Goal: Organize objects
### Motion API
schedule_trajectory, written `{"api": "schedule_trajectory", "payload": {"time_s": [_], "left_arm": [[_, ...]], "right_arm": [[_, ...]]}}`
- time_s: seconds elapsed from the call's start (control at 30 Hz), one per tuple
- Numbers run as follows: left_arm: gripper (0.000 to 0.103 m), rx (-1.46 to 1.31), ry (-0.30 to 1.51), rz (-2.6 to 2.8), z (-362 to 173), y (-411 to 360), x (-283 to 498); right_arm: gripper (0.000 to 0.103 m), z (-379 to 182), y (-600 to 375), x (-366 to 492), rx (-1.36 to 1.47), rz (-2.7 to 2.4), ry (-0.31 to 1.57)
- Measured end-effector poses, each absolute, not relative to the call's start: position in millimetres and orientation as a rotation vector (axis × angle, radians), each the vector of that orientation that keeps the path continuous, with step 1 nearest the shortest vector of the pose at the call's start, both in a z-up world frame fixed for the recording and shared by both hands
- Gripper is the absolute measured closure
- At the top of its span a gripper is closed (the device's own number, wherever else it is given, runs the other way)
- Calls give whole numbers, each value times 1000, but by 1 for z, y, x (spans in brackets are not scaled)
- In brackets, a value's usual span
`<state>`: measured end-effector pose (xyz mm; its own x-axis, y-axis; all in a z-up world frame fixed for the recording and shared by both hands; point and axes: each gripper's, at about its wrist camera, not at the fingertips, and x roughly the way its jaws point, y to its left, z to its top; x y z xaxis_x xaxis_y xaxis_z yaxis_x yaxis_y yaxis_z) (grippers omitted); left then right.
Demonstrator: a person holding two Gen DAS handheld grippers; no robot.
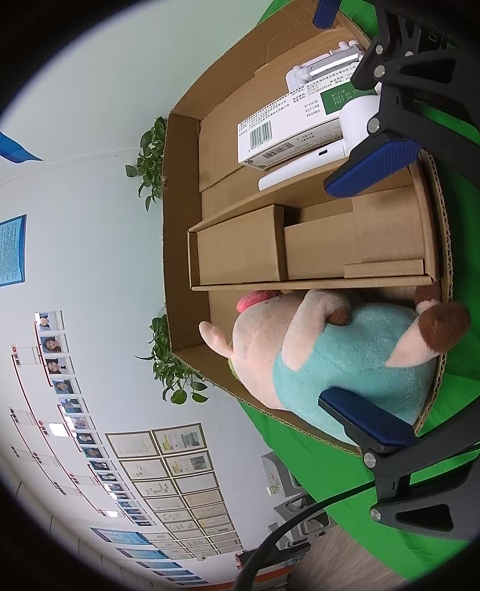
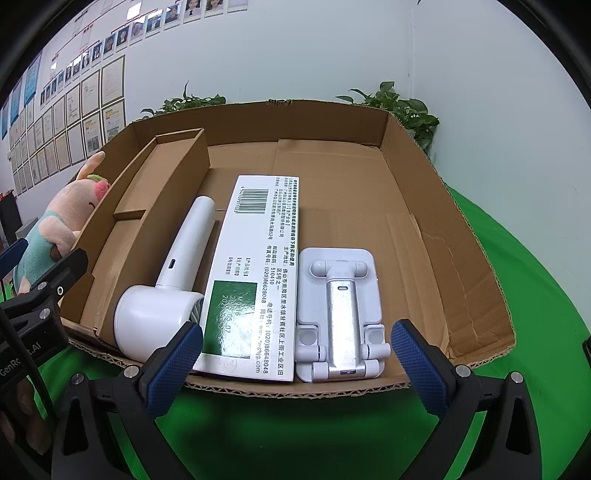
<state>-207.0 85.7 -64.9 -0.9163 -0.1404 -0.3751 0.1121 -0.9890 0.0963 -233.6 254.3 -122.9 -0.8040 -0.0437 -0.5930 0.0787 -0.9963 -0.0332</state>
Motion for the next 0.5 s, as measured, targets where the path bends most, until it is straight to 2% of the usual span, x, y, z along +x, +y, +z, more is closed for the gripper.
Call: {"api": "schedule_trajectory", "payload": {"time_s": [0.5], "left_arm": [[0,578,-92,-2963,-64,85,-206]], "right_arm": [[0,-122,254,-234,959,-2923,86]]}}
